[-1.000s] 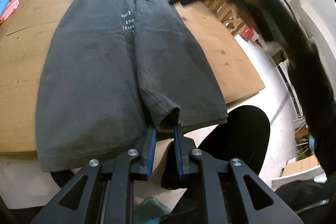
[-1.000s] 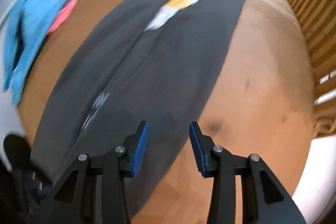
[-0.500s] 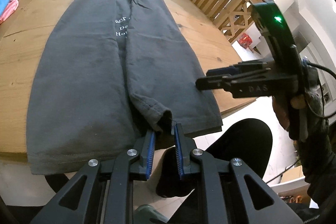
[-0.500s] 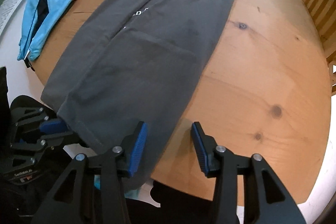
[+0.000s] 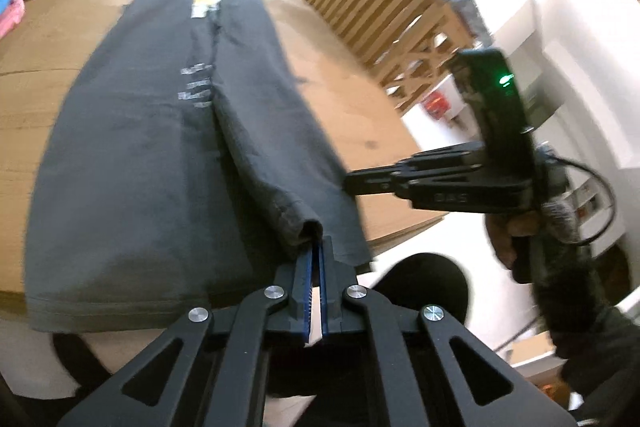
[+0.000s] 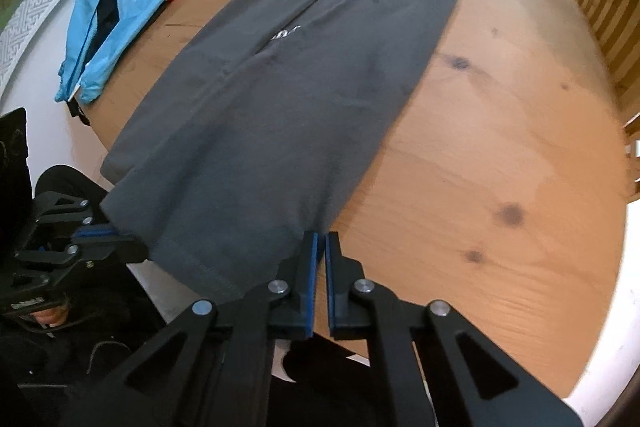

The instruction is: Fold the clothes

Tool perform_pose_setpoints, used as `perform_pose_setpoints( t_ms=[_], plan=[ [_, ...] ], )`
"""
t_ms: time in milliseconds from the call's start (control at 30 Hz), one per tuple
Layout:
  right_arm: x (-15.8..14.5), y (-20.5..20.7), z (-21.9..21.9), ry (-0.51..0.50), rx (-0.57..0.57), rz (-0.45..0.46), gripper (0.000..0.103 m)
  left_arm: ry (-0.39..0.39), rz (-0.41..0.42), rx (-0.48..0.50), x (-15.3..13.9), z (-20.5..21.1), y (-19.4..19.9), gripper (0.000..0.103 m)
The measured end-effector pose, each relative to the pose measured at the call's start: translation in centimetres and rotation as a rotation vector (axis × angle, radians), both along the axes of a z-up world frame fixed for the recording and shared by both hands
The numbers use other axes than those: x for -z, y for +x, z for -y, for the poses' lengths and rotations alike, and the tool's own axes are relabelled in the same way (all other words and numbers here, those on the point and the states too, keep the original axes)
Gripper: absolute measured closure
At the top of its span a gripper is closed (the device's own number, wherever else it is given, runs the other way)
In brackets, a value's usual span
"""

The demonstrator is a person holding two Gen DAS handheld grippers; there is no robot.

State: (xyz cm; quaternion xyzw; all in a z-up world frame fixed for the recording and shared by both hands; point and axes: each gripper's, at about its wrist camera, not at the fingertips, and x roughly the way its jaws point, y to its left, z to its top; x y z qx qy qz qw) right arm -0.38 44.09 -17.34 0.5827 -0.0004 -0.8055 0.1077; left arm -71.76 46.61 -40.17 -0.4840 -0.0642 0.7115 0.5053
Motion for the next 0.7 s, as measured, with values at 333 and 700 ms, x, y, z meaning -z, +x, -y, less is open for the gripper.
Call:
perform_pose_setpoints(
  t_ms=[333, 700],
  plan=[
    [-0.2, 3.8, 1.2, 0.062, 0.022, -0.015, 0.085, -0.158, 0.029, -0.017, 2.9, 3.8, -0.6, 0.101],
    [1.2, 6.4, 3.2, 0.037, 0.038, 0.040, 0.070, -0.192, -0.113, 0.031, -0.1, 1.0, -1.1, 0.089]
  ],
)
